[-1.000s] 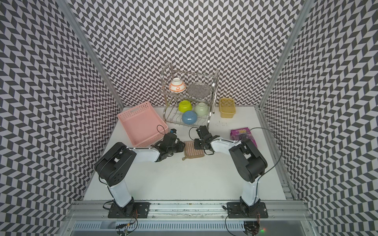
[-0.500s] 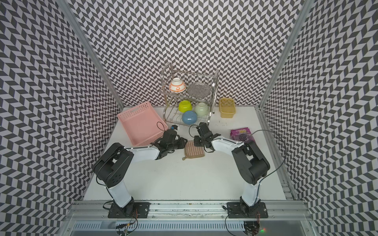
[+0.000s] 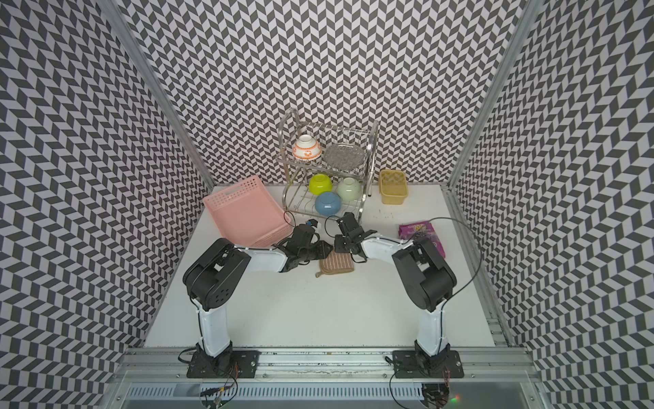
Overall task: Fold the square dishcloth
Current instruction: Smooth out the cleaning item at the center of the board.
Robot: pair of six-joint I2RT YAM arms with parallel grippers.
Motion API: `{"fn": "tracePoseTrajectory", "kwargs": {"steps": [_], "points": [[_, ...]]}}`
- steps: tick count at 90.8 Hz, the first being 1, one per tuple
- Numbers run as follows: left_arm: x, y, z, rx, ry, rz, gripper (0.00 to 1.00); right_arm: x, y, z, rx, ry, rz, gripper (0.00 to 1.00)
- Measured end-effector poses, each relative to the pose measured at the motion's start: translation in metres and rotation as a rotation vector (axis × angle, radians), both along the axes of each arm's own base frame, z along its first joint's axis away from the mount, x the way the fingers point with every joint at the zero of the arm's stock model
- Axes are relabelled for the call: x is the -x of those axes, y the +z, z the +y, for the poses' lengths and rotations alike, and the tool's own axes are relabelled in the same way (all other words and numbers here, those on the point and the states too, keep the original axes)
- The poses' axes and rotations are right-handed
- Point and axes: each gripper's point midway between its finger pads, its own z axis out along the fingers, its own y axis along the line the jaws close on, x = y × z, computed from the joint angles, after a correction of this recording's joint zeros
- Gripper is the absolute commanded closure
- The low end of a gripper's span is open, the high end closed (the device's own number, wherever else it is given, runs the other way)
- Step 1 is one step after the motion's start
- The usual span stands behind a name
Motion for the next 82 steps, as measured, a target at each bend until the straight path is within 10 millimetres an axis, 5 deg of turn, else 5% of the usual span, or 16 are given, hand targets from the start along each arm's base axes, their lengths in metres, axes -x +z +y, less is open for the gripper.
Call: {"fn": "tracePoseTrajectory", "kwargs": {"steps": [51,82], "points": [[-0.005,0.011,0.001,-0.005,-0.006,-0.027,0.73,-0.014,0.004,-0.021,0.018,-0.056,-0.017,0.75],[0.026,0.046,0.009,0.015,-0.018,-0.079,0.73,0.017,0.018,-0.043,0.025,-0.071,-0.025,0.71]]}}
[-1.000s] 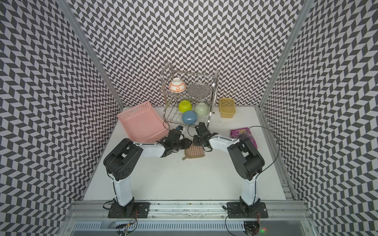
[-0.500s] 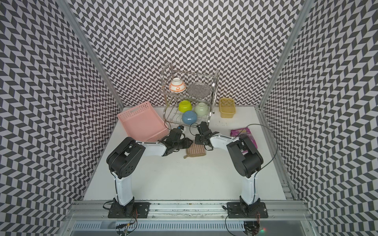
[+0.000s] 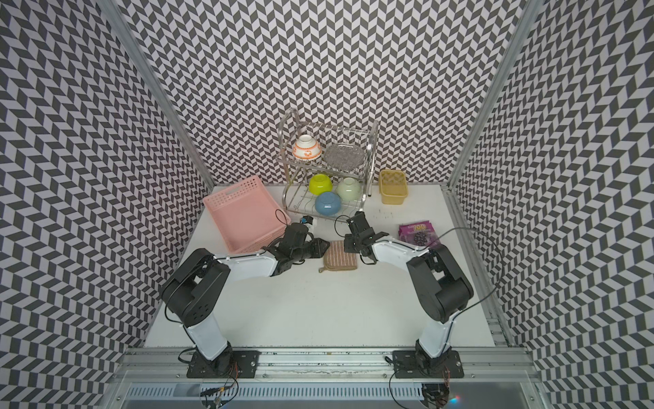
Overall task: Fold the square dishcloth
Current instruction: Smooth out the cleaning item at the center of the board.
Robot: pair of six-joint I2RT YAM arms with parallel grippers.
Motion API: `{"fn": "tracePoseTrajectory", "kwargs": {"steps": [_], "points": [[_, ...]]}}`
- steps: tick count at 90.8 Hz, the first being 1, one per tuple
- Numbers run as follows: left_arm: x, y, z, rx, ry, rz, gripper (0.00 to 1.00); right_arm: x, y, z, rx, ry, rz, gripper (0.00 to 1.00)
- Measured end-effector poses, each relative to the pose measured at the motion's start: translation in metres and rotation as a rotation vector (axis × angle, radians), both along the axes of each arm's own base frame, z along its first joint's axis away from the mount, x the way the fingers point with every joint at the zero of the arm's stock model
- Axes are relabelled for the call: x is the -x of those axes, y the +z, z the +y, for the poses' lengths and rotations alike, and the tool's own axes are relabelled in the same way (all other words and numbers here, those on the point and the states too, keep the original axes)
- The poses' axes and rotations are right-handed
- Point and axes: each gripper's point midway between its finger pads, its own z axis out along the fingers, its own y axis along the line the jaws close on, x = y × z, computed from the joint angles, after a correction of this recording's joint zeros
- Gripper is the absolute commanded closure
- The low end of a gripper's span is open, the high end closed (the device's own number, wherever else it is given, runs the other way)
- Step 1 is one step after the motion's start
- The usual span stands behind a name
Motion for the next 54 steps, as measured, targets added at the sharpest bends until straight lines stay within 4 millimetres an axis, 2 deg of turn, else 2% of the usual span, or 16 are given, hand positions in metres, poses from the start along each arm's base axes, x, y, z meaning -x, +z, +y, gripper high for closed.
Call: {"fn": "tracePoseTrajectory", "kwargs": {"steps": [18,29,45,54], "points": [[0.032,-0.024,-0.006,-0.034,-0.048,0.052,0.73,0.032,-0.017,-0.010,-0.017,0.004,0.065,0.70],[0.042,-0.035,-0.005,-0.046,-0.053,0.083,0.74,0.045,-0.026,-0.009,-0.043,0.020,0.098,0.70],[0.048,-0.048,0.005,-0.052,-0.014,0.110,0.74,0.051,-0.031,-0.004,-0.076,0.046,0.112,0.71],[0.049,-0.049,0.009,-0.038,0.011,0.110,0.74,0.050,-0.028,0.000,-0.093,0.060,0.104,0.71]]}}
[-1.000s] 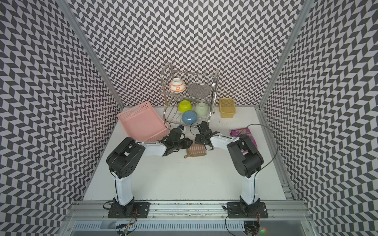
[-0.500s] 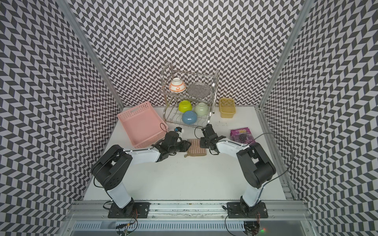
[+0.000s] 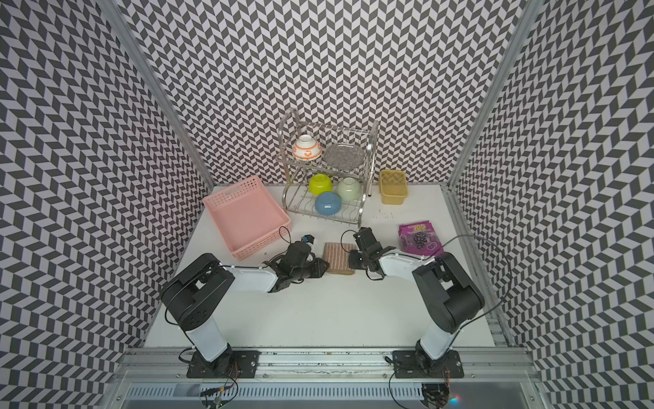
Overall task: Fold the square dishcloth
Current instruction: Smooth out the cleaning item at the center of the board.
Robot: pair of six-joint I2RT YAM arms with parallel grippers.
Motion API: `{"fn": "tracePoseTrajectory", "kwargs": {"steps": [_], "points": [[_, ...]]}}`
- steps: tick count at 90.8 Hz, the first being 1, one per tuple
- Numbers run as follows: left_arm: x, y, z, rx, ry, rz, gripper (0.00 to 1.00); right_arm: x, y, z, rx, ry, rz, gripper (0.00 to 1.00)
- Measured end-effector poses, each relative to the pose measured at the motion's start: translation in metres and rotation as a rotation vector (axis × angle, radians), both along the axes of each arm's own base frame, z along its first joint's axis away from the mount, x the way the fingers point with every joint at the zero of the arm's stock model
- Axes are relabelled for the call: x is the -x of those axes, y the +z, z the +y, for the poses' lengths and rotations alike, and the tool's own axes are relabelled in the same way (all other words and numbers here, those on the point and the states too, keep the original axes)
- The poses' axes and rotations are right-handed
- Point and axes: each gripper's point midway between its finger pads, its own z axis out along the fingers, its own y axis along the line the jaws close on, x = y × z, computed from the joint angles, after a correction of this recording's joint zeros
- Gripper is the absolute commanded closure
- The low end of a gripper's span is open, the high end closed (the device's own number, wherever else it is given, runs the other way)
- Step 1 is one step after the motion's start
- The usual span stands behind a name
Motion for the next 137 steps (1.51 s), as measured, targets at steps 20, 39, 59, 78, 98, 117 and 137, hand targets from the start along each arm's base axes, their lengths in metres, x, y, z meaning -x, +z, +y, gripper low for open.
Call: {"fn": "tracePoseTrajectory", "kwargs": {"steps": [20,39,59,78,98,117,137], "points": [[0.007,0.000,0.011,0.023,0.049,0.010,0.74,0.000,0.002,0.004,-0.011,0.027,-0.005,0.71],[0.008,0.009,0.017,0.029,0.084,0.007,0.60,-0.004,0.007,0.004,0.000,0.034,-0.022,0.70],[0.005,0.051,0.024,0.059,0.125,-0.058,0.43,-0.010,0.043,-0.006,0.030,0.009,-0.109,0.58],[0.000,0.116,0.041,0.105,0.196,-0.195,0.36,-0.019,0.104,-0.018,0.024,-0.033,-0.282,0.38],[0.001,0.169,0.082,0.099,0.336,-0.339,0.24,-0.023,0.152,-0.040,0.048,-0.129,-0.427,0.26],[0.006,0.198,0.142,0.090,0.522,-0.465,0.07,-0.019,0.182,-0.066,0.077,-0.234,-0.539,0.02],[0.010,0.189,0.198,-0.010,0.720,-0.531,0.00,-0.017,0.201,-0.081,0.102,-0.276,-0.657,0.00]]}}
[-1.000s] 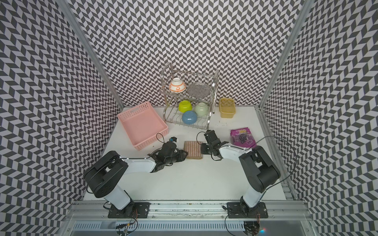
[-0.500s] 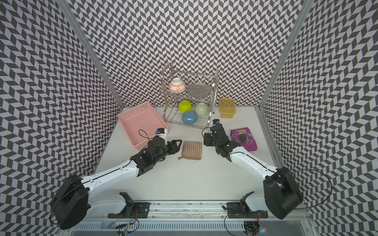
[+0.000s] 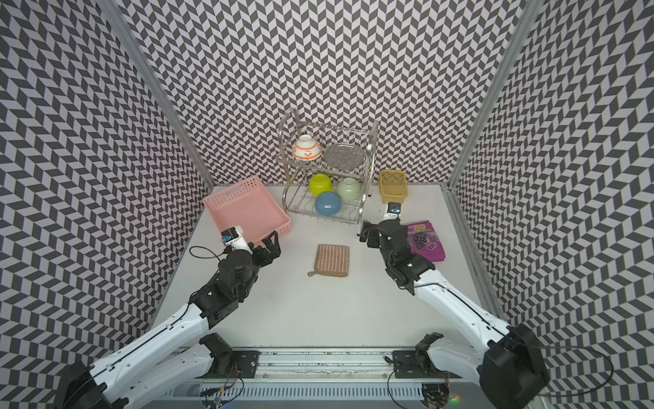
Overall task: Fold the square dishcloth
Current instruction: Smooth out the cleaning item at the center of the board, then reset both arms
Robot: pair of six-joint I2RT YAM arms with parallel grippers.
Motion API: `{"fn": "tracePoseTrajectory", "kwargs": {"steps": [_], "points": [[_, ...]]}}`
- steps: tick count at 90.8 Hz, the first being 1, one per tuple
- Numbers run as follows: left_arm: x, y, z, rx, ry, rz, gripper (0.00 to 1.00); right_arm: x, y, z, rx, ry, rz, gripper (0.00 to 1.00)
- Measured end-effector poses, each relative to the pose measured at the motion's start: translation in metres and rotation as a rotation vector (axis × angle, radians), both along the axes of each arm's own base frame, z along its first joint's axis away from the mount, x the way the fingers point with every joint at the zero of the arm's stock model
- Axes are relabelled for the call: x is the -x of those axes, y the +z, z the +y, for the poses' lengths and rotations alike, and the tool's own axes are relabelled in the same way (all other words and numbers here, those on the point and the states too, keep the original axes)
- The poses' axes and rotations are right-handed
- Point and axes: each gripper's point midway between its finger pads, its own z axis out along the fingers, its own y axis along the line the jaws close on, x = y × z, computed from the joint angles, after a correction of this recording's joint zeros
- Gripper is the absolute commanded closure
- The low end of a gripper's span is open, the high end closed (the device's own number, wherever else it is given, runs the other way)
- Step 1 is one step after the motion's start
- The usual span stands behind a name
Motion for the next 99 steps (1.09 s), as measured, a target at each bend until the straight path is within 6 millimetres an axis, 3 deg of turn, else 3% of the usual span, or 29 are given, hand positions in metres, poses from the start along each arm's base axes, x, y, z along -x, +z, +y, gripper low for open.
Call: {"fn": "tracePoseTrajectory", "kwargs": {"steps": [22,39,56,80,99], "points": [[-0.001,-0.022,0.047,-0.122,0.193,-0.028,0.00,0.001,-0.019,-0.014,0.106,-0.030,-0.068,0.00],[-0.013,-0.048,0.076,-0.220,0.298,0.019,0.00,0.002,-0.026,-0.027,0.189,-0.051,-0.168,0.00],[-0.026,-0.057,0.102,-0.244,0.346,0.020,0.00,-0.002,-0.037,-0.069,0.198,-0.146,-0.209,0.00],[-0.039,-0.041,0.110,-0.303,0.277,-0.052,0.00,0.004,-0.053,-0.123,0.172,-0.270,-0.244,0.00],[-0.035,-0.038,0.129,-0.386,0.296,-0.104,0.00,0.012,-0.069,-0.153,0.145,-0.317,-0.259,0.00]]}}
